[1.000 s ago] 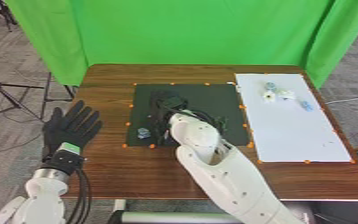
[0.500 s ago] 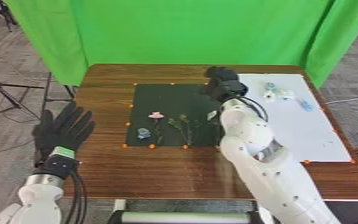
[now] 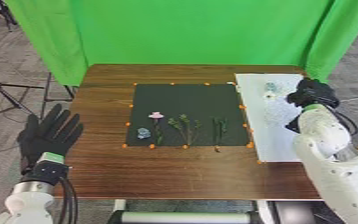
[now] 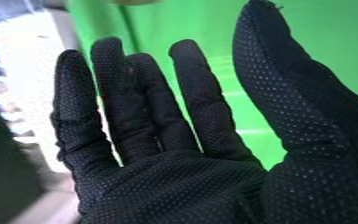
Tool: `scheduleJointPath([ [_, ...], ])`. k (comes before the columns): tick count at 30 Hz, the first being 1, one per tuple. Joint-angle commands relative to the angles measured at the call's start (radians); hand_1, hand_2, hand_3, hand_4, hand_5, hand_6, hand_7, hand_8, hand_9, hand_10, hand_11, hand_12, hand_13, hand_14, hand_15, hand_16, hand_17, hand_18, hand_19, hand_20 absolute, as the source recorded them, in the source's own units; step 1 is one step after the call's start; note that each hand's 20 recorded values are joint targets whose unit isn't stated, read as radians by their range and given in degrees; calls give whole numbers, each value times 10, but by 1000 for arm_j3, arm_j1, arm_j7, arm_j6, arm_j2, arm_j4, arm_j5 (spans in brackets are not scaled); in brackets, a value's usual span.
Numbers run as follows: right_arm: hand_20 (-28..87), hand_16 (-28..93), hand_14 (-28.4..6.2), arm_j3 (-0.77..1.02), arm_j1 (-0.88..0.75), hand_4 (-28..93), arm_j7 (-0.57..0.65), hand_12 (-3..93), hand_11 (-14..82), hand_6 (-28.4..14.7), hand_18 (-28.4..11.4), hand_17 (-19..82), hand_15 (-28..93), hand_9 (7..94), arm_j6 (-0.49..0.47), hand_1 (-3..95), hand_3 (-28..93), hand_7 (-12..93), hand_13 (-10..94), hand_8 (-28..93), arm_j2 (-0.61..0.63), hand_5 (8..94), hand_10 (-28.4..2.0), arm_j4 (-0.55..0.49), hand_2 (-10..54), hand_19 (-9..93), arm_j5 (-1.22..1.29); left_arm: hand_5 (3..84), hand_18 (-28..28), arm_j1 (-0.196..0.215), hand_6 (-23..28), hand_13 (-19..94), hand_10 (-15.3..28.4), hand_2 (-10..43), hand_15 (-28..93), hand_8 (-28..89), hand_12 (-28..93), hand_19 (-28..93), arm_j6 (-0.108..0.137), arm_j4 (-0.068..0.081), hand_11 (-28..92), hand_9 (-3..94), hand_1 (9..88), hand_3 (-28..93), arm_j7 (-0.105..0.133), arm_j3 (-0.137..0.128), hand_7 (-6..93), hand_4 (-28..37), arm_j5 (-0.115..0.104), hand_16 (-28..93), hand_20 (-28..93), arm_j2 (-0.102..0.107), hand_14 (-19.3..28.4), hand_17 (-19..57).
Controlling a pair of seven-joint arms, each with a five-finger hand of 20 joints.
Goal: Arrange flowers
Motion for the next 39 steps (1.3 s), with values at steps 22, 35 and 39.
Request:
scheduleJointPath([
  [22,183,65,-151,-20,115,-283,-55,96,112,-64,-201,192,327,337,-221,422,859,159,307,-123,110,386,-141,220,-95,635,173,357,129,-9,53,241,115,138,343,-107,89,334,-2,2,193,330,260,708,5,25,162,-283,-1,-89,86,14,138,-50],
  [35,233,89,-119,-113,116,-283,-129,88,141,-26,-207,250,377,441,-218,464,825,207,458,-151,60,458,-99,262,-95,738,116,360,131,-29,54,239,116,135,342,-107,89,331,-19,8,194,328,263,707,-17,42,164,-283,9,-89,84,5,136,-50],
  [39,253,116,-108,-149,111,-283,-126,108,152,-3,-206,268,398,548,-178,460,801,226,527,-156,43,542,-94,262,-95,756,80,361,130,-35,55,239,116,135,338,-106,90,330,-27,10,194,327,263,704,-32,43,164,-283,19,-88,84,-3,135,-51],
])
